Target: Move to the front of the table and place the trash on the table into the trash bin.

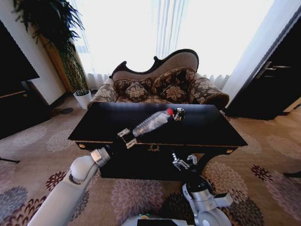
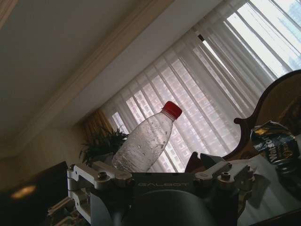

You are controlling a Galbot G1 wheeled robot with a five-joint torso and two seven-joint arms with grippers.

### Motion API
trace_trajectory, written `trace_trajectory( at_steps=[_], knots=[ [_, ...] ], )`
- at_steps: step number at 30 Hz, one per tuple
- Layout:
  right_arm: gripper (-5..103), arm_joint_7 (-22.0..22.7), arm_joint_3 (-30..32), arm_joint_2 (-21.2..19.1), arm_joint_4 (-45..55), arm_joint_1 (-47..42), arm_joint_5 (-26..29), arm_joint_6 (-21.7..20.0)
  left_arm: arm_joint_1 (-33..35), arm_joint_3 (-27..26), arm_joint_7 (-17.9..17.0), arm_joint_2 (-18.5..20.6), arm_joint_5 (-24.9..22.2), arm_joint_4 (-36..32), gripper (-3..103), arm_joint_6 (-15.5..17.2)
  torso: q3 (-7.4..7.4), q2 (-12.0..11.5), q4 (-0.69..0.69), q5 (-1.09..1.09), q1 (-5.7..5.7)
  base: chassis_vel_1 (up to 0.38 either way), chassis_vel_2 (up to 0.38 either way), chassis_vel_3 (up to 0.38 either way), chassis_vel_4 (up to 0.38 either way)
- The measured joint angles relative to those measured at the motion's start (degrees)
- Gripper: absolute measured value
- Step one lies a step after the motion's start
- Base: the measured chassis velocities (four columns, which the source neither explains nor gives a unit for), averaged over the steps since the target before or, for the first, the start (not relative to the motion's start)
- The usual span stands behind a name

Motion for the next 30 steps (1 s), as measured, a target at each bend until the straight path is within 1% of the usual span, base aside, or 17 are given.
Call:
trace_trajectory(
  at_steps=[4,8,12,13,16,17,21,30],
  knots=[
    [100,-0.1,-1.9,0.4,0.4,-0.4,2.4,-1.0,-0.3,0.5,0.6,1.1,0.7,-1.3,38,-0.8,0.00,0.0,0.00,0.00,0.01,0.000,0.000,0.000,0.000],
    [100,0.0,-2.9,0.6,0.2,-0.6,3.4,-1.6,-0.4,0.6,0.8,1.5,1.0,-3.0,38,-1.0,0.00,0.0,0.00,0.00,0.00,0.000,0.000,0.000,0.000],
    [100,1.6,-4.0,0.7,0.1,-0.5,5.8,-2.9,-0.2,1.1,1.3,1.9,2.0,-4.3,38,-1.0,0.00,0.0,0.00,0.00,0.00,0.000,0.000,0.000,0.000],
    [100,2.5,-4.3,0.7,0.1,-0.2,6.8,-3.6,0.0,1.4,1.6,2.3,2.6,-4.5,38,-1.1,0.00,0.0,0.00,0.00,0.01,0.000,0.000,0.000,0.000],
    [100,3.2,-4.6,0.7,0.0,0.1,8.0,-4.2,0.4,2.0,2.2,3.6,3.7,-4.6,38,-1.8,0.00,0.0,0.00,0.00,0.01,0.000,0.000,0.000,0.000],
    [100,3.2,-4.6,0.7,0.0,0.1,8.0,-4.2,0.4,2.0,2.2,3.6,3.7,-4.6,38,-1.8,0.00,0.0,0.00,0.00,0.01,0.000,0.000,0.000,0.000],
    [100,3.2,-4.5,0.8,-0.2,0.1,8.4,-4.2,0.7,2.5,2.5,5.8,4.4,-4.7,38,-2.3,0.00,0.0,0.00,0.00,0.00,0.000,0.000,0.000,0.000],
    [100,2.7,-4.3,0.8,-0.2,0.0,7.8,-4.1,0.8,3.7,2.6,7.2,4.9,-4.7,38,-2.5,0.00,0.0,0.00,0.00,0.00,0.000,0.000,0.000,0.000]
  ],
)
